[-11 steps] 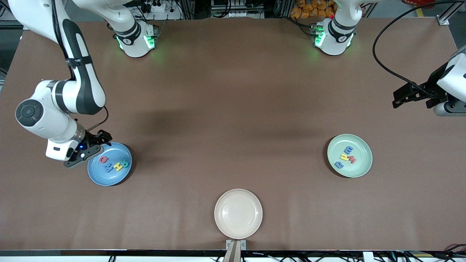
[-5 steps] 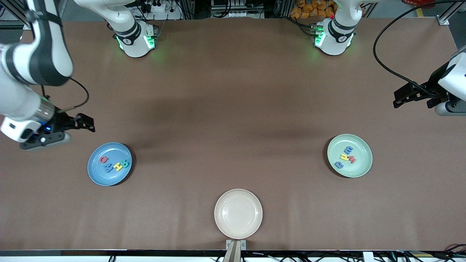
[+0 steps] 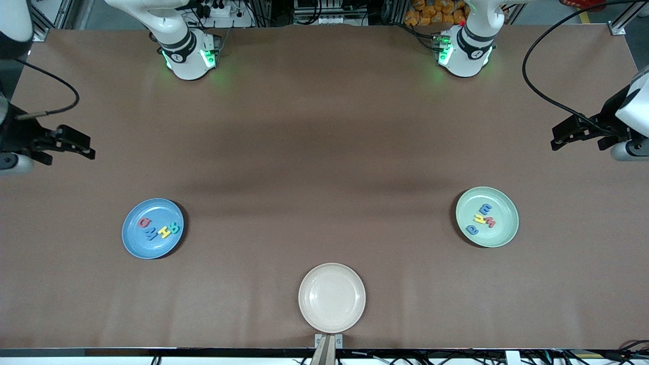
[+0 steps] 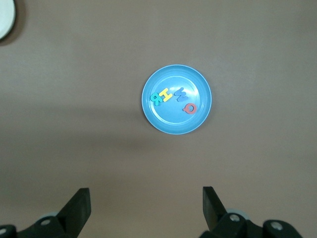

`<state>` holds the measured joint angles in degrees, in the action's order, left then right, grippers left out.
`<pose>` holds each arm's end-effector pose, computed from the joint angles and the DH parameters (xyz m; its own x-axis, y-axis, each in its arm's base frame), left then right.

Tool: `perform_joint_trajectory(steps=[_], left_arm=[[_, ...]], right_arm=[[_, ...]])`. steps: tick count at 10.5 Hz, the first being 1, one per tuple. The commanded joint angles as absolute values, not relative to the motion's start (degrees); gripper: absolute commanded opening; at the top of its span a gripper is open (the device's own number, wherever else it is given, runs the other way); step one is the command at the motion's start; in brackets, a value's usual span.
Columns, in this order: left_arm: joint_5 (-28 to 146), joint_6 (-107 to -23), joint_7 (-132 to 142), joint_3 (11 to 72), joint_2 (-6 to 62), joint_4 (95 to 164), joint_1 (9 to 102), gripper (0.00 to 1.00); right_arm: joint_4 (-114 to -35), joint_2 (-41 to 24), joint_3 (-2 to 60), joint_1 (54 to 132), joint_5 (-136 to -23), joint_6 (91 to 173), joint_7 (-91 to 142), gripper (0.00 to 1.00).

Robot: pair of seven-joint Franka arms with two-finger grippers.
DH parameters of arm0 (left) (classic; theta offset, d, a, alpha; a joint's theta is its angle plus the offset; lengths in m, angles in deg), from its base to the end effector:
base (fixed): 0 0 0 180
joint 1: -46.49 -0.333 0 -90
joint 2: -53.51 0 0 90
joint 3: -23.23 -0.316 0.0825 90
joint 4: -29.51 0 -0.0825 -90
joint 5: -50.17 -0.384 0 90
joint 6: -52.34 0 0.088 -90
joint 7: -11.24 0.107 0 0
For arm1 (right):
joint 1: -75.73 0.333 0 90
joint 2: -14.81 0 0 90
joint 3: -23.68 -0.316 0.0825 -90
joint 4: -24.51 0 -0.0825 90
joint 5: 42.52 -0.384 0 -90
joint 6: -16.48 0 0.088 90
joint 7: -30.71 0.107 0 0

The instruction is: Sort uppercase to blue plate, lowercase to green plate

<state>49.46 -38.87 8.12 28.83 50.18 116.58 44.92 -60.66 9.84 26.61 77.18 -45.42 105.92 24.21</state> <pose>0.5735 -0.0374 0.6179 0.9998 -0.0159 0.0148 -0.0158 -0.9999 -0.0059 0.5804 -0.0082 0.6143 0.9961 0.0880 -0.0068 0.0876 -0.9950 -0.0472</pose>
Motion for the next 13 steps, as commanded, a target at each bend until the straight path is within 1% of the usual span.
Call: perform_joint_trajectory(steps=[1, 4, 7, 13], left_arm=[[49.73, -37.83, 9.05, 28.77, 50.69, 116.09, 44.73, 1.00], [49.82, -37.74, 8.96, 28.77, 50.60, 116.09, 44.82, 1.00], [49.47, -37.83, 8.96, 28.77, 50.60, 115.82, 44.82, 1.00], [49.64, -36.78, 8.96, 28.77, 50.96, 114.59, 44.82, 1.00]], right_arm=[[-56.45, 9.27, 25.27, 75.73, -44.63, 102.28, 25.88, 1.00], [-55.99, 11.99, 25.00, 76.51, -40.60, 101.30, 25.79, 1.00], [-56.26, 13.75, 25.18, 76.08, -40.50, 101.21, 25.88, 1.00], [-56.35, 13.93, 25.35, 75.90, -41.20, 101.12, 25.97, 1.00]])
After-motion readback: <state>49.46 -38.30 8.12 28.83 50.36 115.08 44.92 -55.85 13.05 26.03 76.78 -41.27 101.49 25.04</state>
